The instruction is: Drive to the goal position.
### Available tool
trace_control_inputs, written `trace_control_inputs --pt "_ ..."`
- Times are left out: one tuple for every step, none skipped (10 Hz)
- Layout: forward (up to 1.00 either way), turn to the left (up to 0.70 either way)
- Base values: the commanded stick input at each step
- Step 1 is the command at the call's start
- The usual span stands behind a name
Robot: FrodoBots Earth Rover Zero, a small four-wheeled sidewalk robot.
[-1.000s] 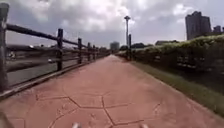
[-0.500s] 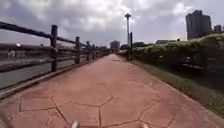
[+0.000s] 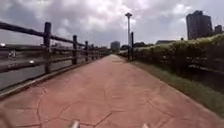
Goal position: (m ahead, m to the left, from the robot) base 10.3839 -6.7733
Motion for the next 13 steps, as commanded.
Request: trace_control_inputs --pt "0.69 0.0" --pt "0.69 0.0" --pt "0.69 0.0" --pt "0.69 0.0" --pt "0.69 0.0" --pt "0.69 0.0" --pt "0.69 0.0" --pt "0.69 0.0" --pt "0.69 0.0" --pt "0.69 0.0" --pt "0.69 0.0" --pt "0.69 0.0" --pt "0.69 0.0"
